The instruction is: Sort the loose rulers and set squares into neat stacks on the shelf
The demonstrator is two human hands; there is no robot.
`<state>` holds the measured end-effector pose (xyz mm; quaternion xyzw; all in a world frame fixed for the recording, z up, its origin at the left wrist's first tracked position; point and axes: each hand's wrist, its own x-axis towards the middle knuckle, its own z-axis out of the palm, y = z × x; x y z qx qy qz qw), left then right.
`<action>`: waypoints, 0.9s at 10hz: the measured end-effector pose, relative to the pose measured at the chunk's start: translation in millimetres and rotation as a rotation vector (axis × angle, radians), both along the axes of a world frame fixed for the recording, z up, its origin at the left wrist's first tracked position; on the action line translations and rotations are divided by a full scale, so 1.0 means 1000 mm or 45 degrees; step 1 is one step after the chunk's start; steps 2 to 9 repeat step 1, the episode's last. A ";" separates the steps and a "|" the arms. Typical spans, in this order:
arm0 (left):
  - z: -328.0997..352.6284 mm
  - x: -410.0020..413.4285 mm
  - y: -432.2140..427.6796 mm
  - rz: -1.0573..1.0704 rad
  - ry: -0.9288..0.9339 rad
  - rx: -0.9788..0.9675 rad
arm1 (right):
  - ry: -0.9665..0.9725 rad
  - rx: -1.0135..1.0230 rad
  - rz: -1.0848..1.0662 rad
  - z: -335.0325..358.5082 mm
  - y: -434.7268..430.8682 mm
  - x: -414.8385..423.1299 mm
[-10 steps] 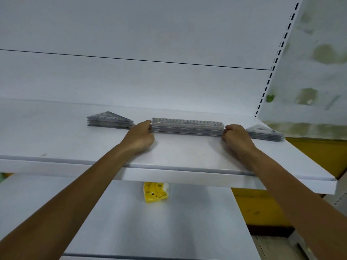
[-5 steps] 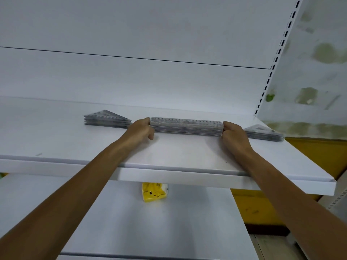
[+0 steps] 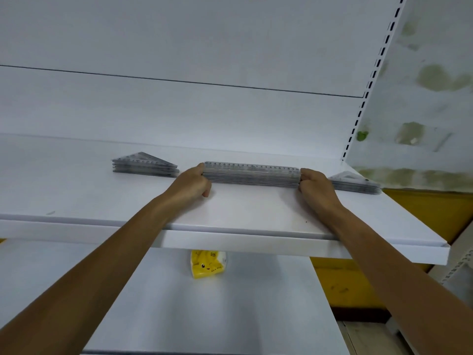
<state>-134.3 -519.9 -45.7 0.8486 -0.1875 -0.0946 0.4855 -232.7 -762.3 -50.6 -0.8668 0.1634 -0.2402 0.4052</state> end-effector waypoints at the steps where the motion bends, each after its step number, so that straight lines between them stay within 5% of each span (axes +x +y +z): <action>1: -0.004 -0.008 -0.002 0.023 -0.112 0.026 | 0.024 -0.012 -0.072 0.002 0.001 0.002; 9: -0.004 -0.008 -0.002 0.023 -0.112 0.026 | 0.024 -0.012 -0.072 0.002 0.001 0.002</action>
